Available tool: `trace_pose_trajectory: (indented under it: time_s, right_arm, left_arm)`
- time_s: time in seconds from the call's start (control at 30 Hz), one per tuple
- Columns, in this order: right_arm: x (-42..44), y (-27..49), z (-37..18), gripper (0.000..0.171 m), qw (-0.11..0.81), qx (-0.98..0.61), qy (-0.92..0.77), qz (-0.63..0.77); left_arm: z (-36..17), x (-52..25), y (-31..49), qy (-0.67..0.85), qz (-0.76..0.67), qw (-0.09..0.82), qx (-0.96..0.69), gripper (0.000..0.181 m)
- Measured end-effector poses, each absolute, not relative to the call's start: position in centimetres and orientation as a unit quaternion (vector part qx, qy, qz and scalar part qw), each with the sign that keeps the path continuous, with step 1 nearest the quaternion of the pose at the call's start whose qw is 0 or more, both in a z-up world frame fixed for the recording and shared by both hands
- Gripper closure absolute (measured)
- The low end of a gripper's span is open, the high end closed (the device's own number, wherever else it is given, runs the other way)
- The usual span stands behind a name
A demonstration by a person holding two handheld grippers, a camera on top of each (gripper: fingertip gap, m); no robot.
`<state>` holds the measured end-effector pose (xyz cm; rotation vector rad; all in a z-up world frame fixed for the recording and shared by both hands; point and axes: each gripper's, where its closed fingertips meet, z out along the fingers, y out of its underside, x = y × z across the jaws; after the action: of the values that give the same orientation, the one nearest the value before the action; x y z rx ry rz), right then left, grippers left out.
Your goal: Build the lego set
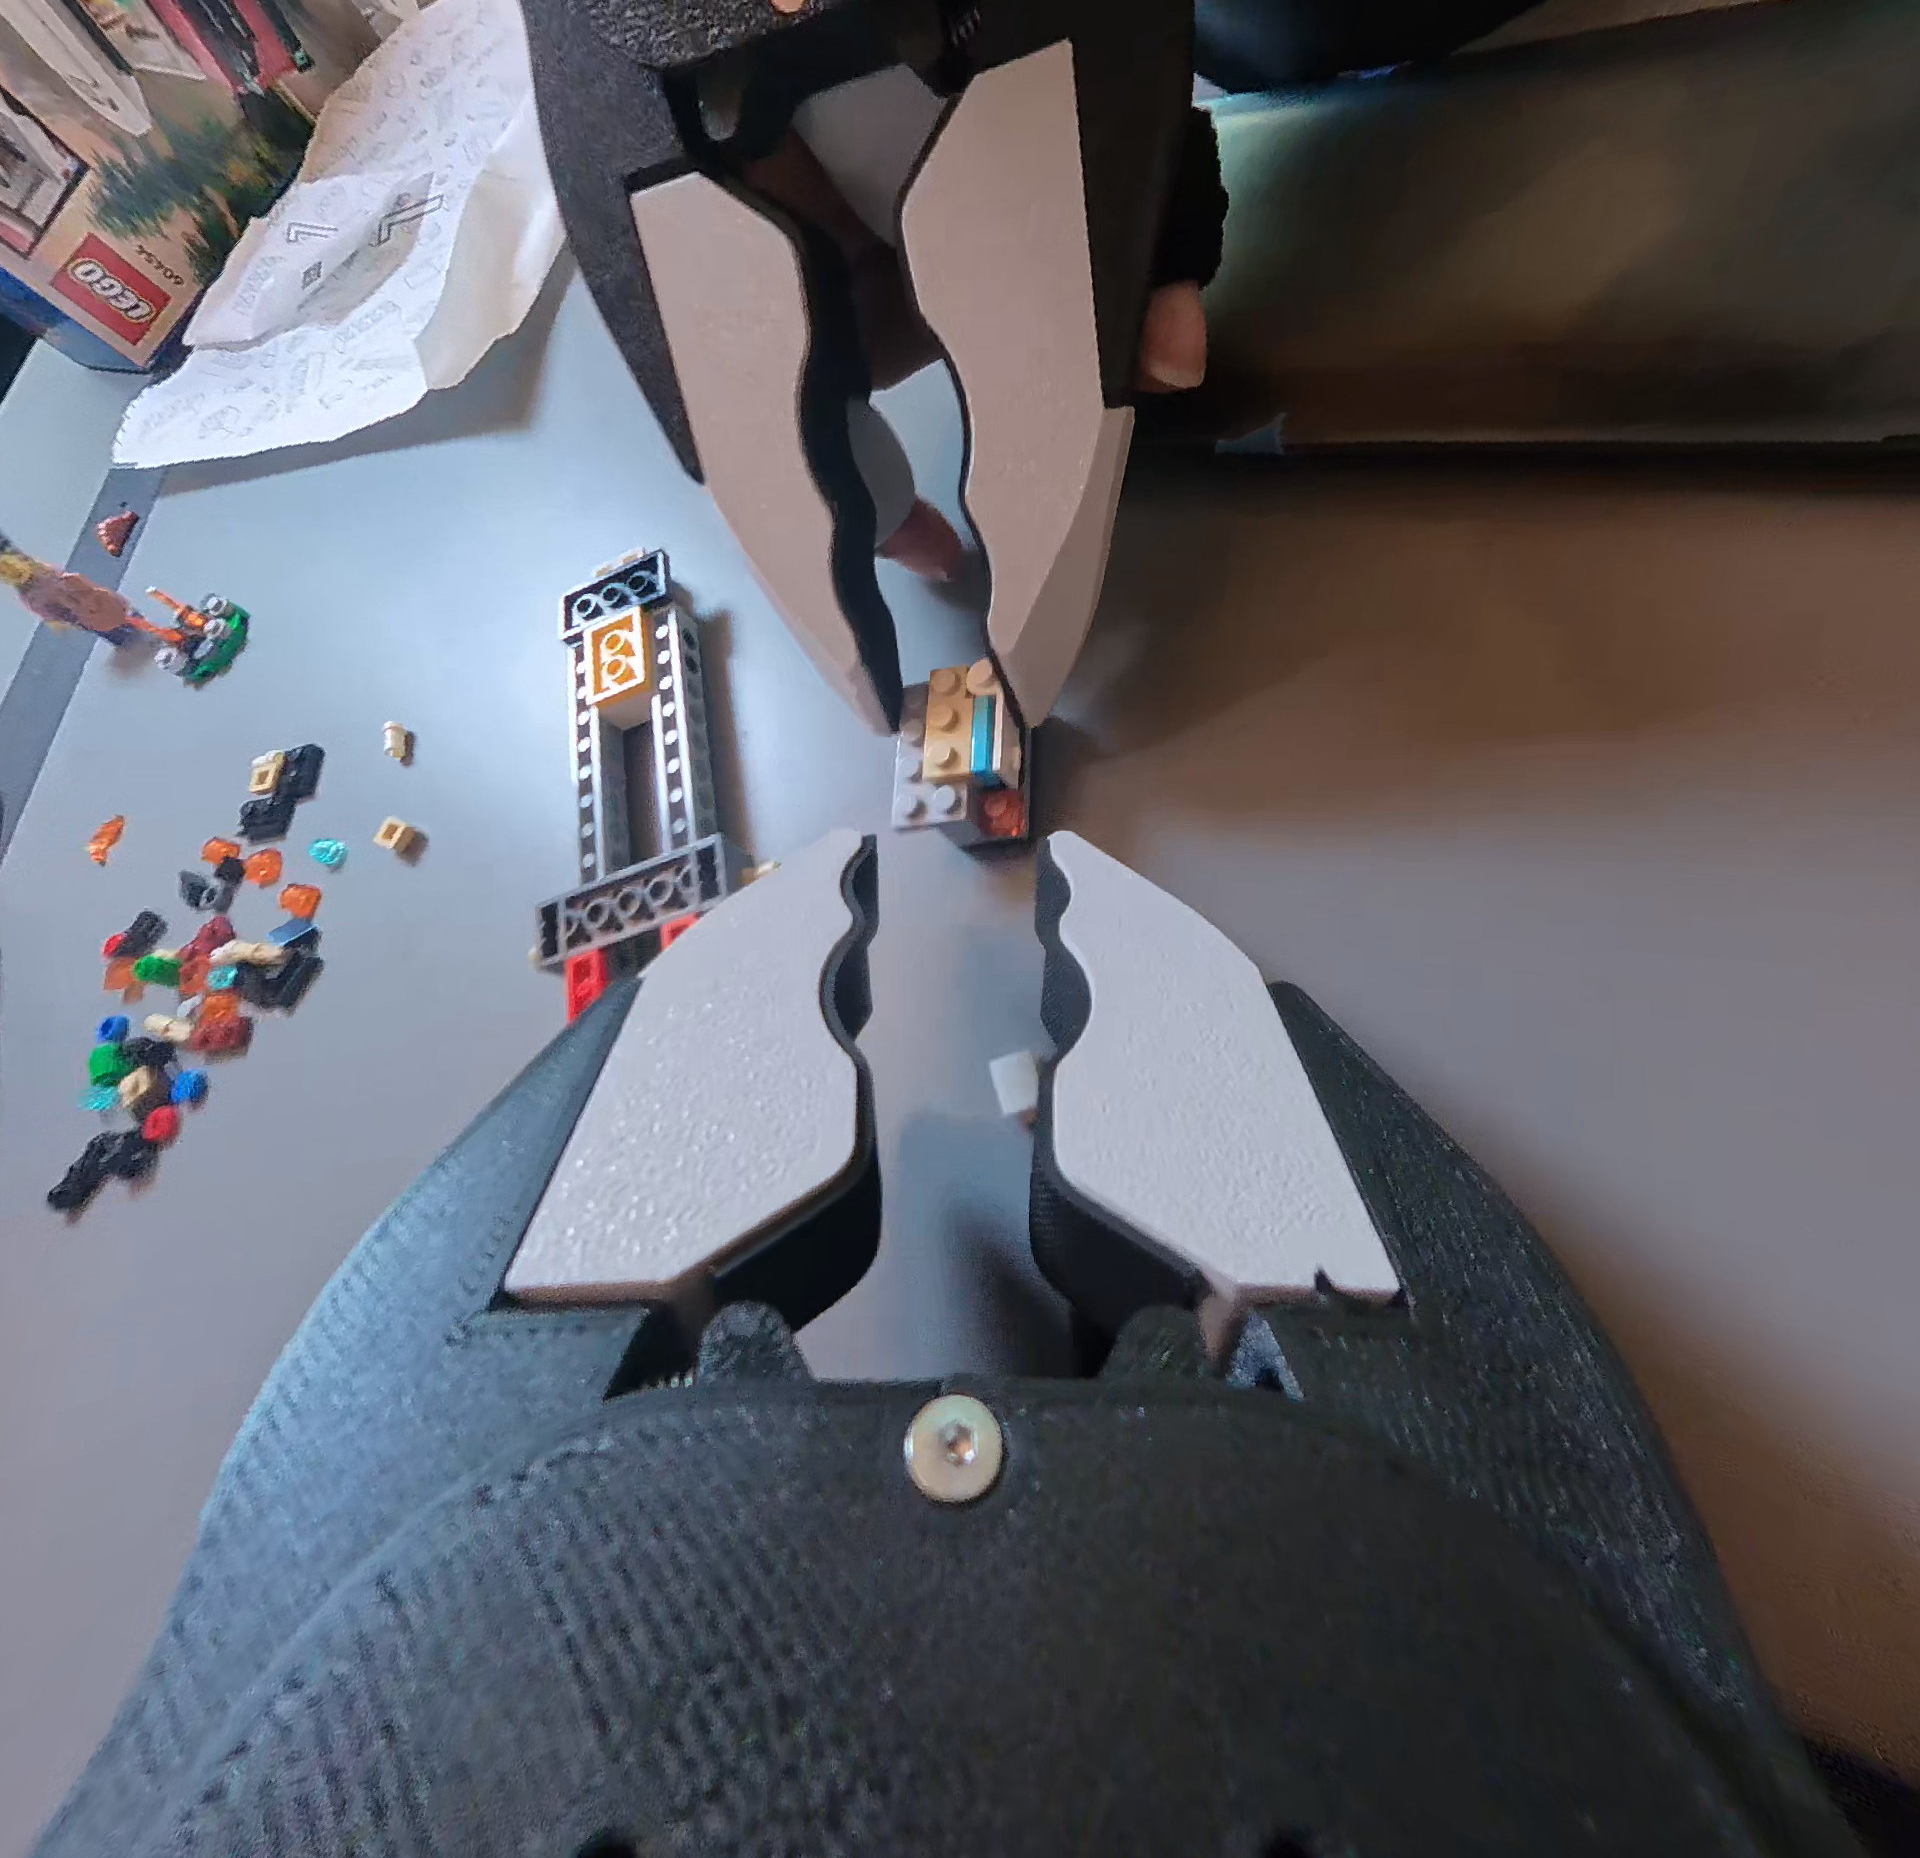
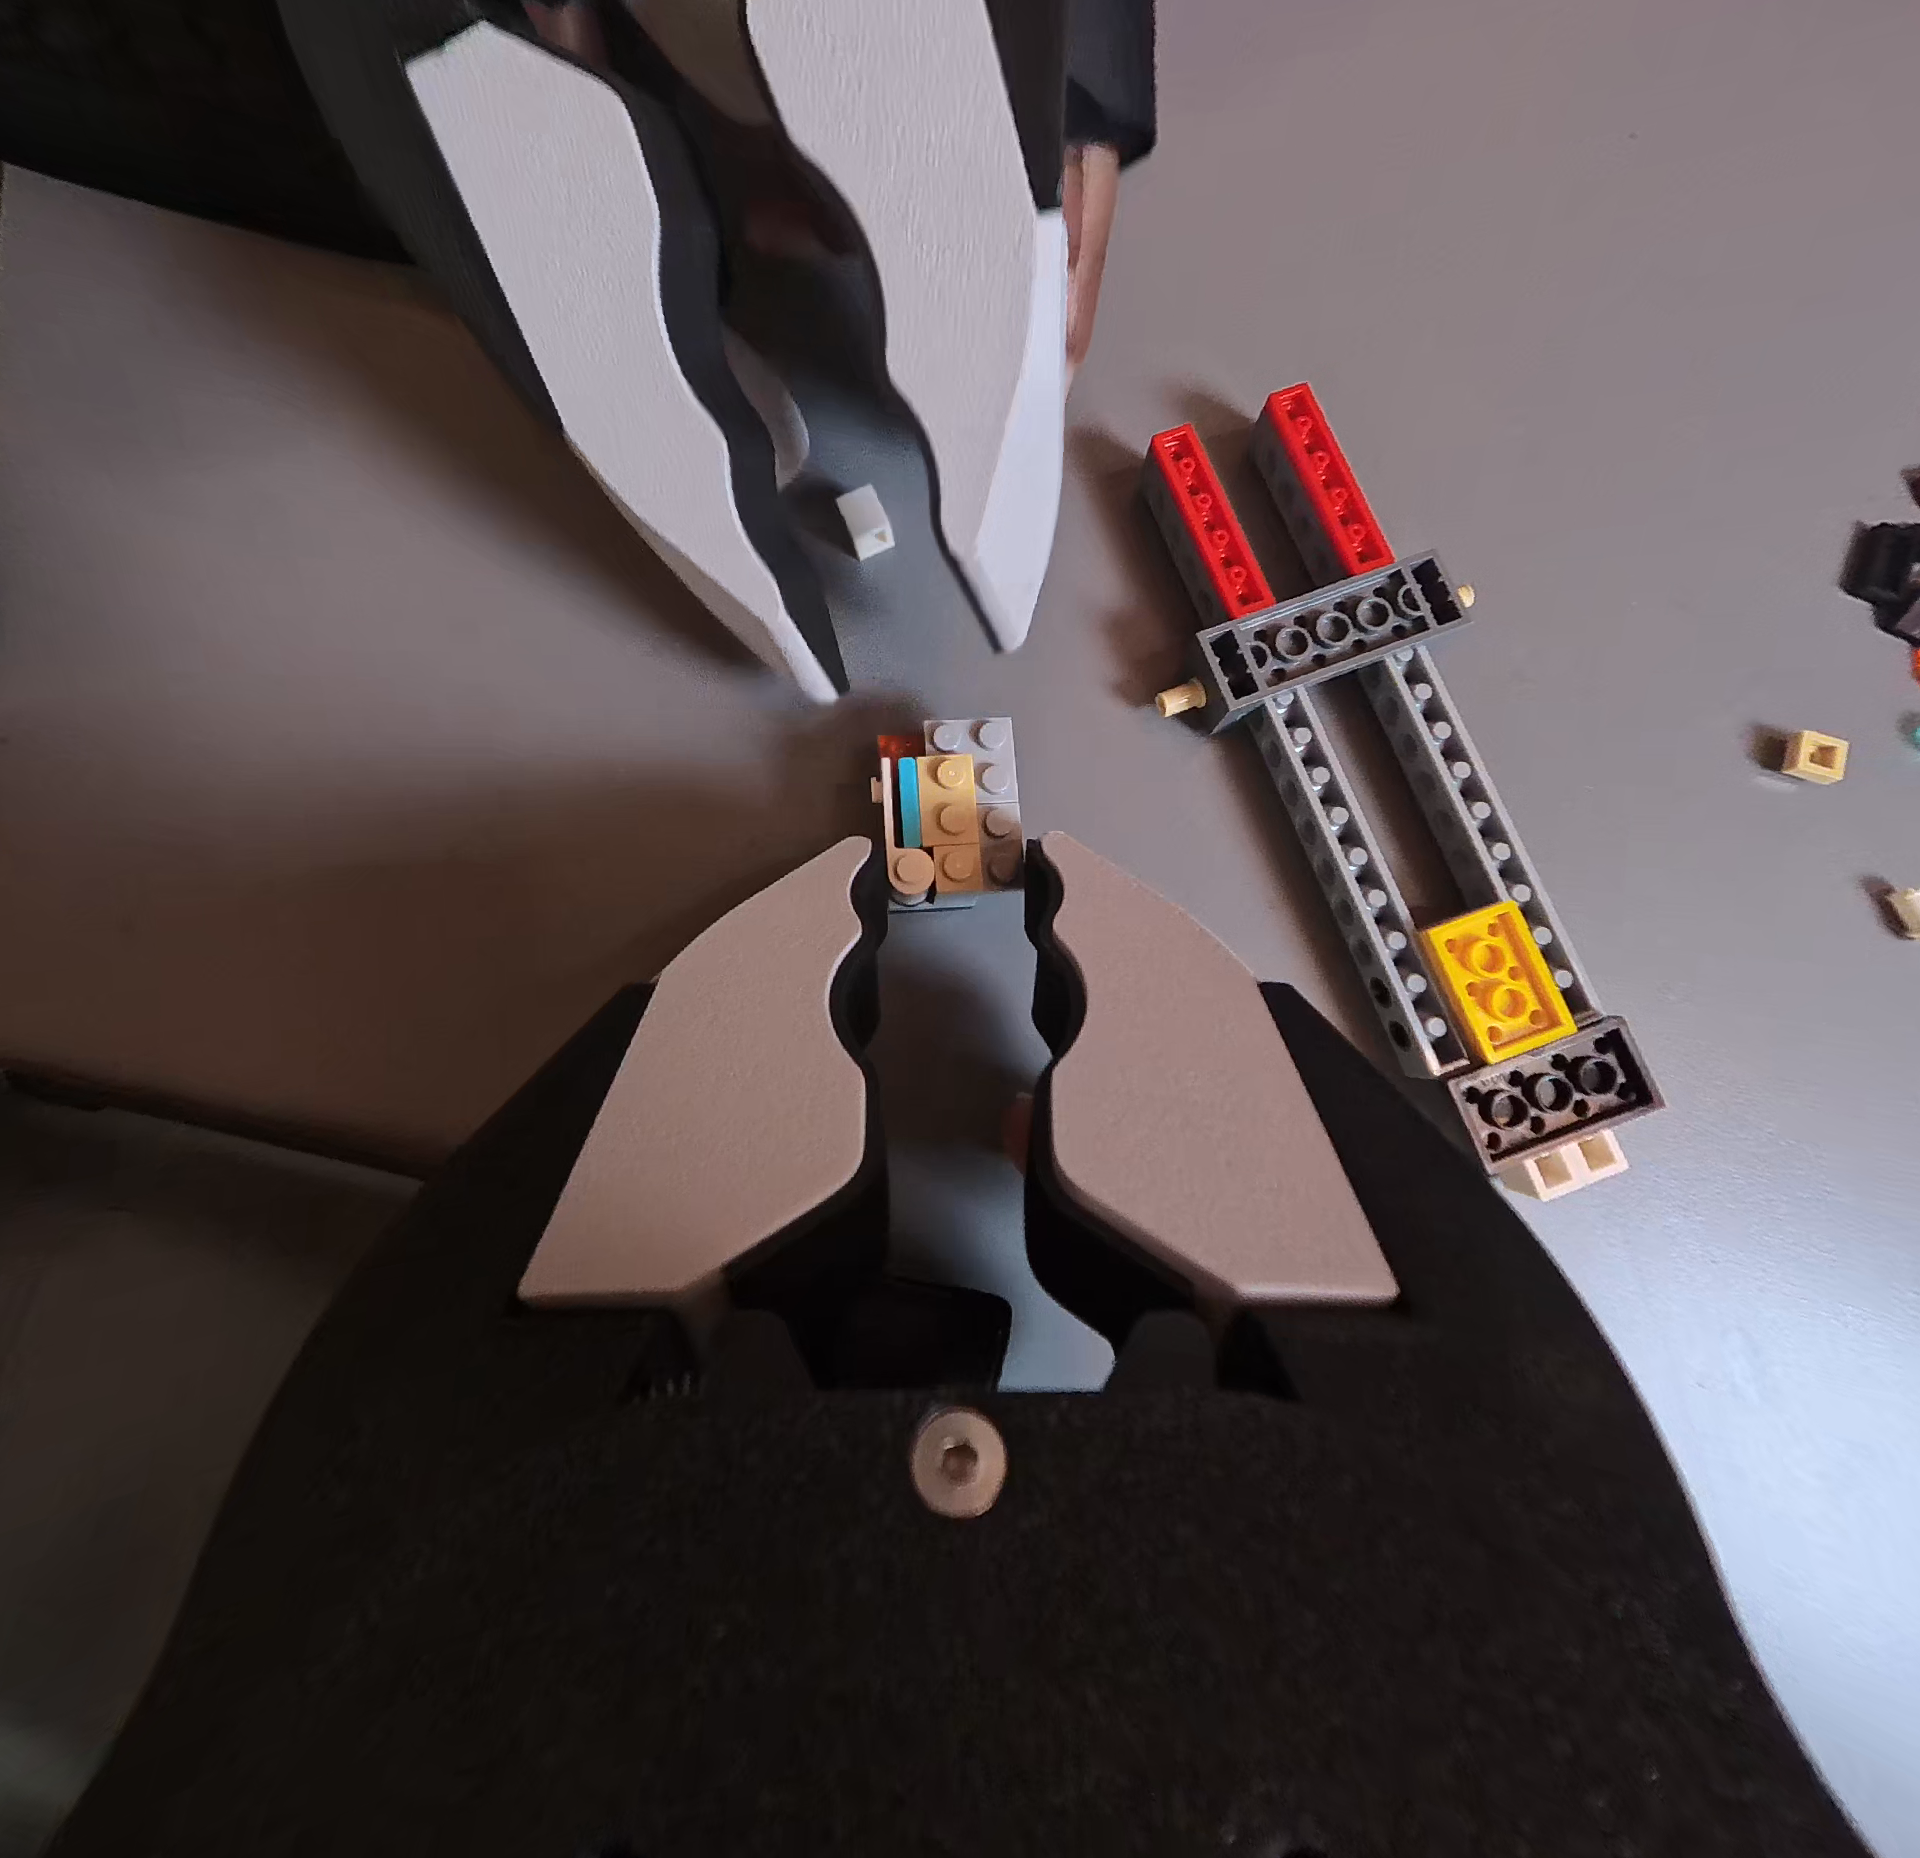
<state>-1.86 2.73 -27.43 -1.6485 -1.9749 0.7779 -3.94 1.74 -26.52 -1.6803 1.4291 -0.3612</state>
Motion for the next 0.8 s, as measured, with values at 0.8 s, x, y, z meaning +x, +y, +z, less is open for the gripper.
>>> trace_pose_trajectory:
  time_s: [0.8]
  right_arm:
    - [-1.7, 2.9, -27.5, 0.146, 0.238, -0.599, -0.715, 0.272]
  left_arm:
    - [-28.4, -7.7, -0.6, 0.57, -0.164, 0.296, -0.748, 0.169]
